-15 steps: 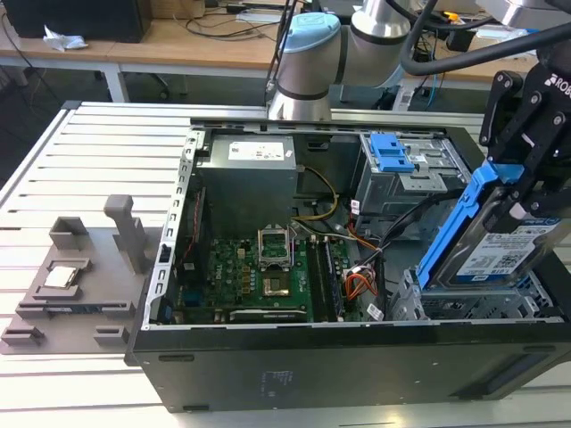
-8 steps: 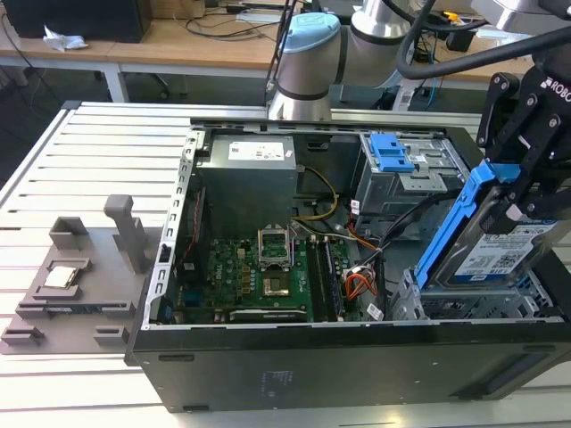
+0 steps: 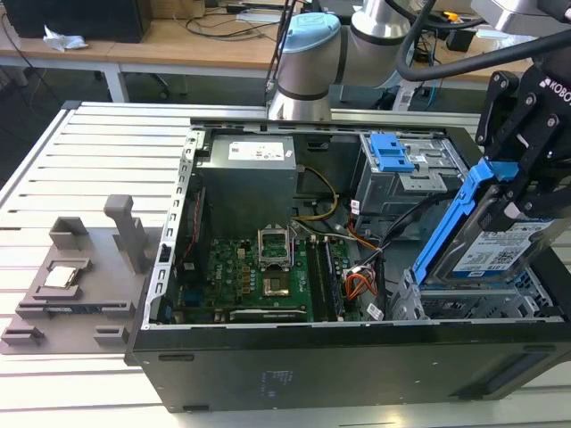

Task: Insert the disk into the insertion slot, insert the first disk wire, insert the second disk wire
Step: 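Insert the disk into the insertion slot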

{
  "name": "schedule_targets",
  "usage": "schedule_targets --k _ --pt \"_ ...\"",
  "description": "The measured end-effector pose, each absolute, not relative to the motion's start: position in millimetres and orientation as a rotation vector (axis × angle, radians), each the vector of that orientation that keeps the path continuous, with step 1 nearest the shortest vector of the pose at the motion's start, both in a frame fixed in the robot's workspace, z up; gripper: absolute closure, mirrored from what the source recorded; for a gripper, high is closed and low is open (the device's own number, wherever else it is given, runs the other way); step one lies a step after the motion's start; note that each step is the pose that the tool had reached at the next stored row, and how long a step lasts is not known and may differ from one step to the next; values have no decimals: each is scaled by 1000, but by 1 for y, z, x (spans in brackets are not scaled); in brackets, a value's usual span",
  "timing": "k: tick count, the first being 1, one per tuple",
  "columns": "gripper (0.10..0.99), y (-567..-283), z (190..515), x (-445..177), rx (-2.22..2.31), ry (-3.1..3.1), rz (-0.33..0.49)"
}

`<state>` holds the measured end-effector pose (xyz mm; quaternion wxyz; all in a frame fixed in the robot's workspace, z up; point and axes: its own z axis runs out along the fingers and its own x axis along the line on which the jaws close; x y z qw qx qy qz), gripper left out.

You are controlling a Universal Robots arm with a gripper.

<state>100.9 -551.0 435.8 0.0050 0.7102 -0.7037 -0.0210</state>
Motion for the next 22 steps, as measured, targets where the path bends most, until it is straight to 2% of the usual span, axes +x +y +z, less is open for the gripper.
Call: schedule_targets --k 22 --pt "722 -551 409 101 2224 -2203 -66"
